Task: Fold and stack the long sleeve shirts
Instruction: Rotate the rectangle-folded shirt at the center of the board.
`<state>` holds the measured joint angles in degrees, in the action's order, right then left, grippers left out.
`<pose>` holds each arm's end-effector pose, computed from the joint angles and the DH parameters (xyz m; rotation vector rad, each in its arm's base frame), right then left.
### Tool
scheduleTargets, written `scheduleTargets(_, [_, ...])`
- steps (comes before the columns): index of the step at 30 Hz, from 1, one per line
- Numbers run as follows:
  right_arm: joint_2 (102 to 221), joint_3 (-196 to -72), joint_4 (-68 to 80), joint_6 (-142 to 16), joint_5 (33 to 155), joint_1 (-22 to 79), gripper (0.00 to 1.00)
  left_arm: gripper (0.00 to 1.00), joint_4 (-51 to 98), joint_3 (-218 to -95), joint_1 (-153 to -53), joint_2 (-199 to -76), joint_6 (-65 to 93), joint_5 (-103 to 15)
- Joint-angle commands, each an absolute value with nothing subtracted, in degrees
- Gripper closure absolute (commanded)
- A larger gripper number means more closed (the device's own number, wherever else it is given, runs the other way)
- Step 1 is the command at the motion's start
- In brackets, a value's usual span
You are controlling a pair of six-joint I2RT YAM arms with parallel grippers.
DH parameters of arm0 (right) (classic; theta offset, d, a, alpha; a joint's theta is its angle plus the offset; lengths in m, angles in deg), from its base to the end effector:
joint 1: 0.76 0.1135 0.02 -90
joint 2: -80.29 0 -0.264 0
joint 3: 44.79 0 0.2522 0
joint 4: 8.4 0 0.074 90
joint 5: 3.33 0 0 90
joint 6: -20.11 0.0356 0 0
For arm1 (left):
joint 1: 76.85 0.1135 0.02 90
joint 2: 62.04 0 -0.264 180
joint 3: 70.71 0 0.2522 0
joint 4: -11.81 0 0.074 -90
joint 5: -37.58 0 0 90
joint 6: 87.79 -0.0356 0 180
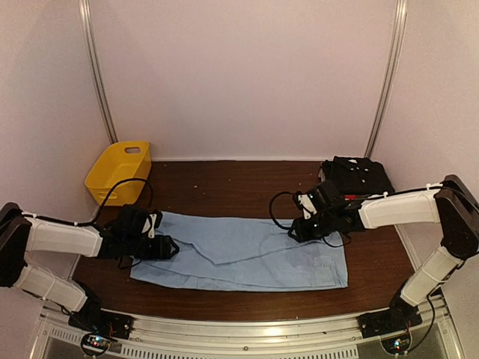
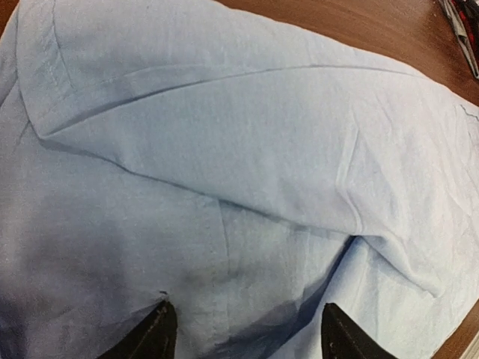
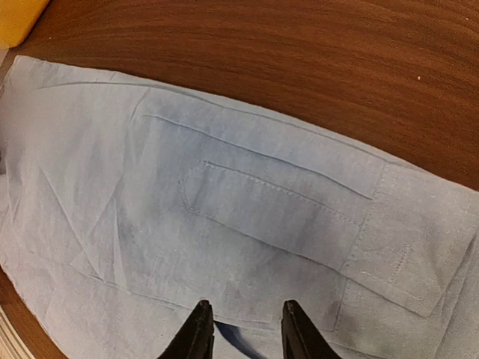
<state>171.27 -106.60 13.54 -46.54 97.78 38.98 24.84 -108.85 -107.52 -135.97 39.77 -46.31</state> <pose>0.2364 0.2055 0.1698 -0.4547 2.5369 0.6893 0.1903 -0.1173 0.1374 -0.1013 2.5270 -0.6445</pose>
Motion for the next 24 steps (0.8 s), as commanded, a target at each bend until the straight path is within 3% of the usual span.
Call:
scheduleTargets(1, [168.2, -105.6, 16.1, -45.9, 96.2, 36.0, 0.67, 0.34, 23.0, -110.2, -107.1, -141.4, 40.6, -44.4])
scheduleTargets(9, [168.2, -104.4, 16.0, -45.5, 95.6, 30.1, 0.62, 0.41, 20.5, -117.8, -106.8, -152.2, 36.2, -45.2])
scheduleTargets(17, [167.8, -104.0, 17.0, -46.2, 91.2, 27.8, 0.5, 0.4, 24.5, -135.9, -104.5, -166.6, 28.5, -46.4])
scheduleTargets(24, [169.1, -103.1, 16.2, -46.9, 90.5, 26.6, 0.48, 0.38, 26.1, -151.7, -101.1, -179.7, 22.0, -43.6])
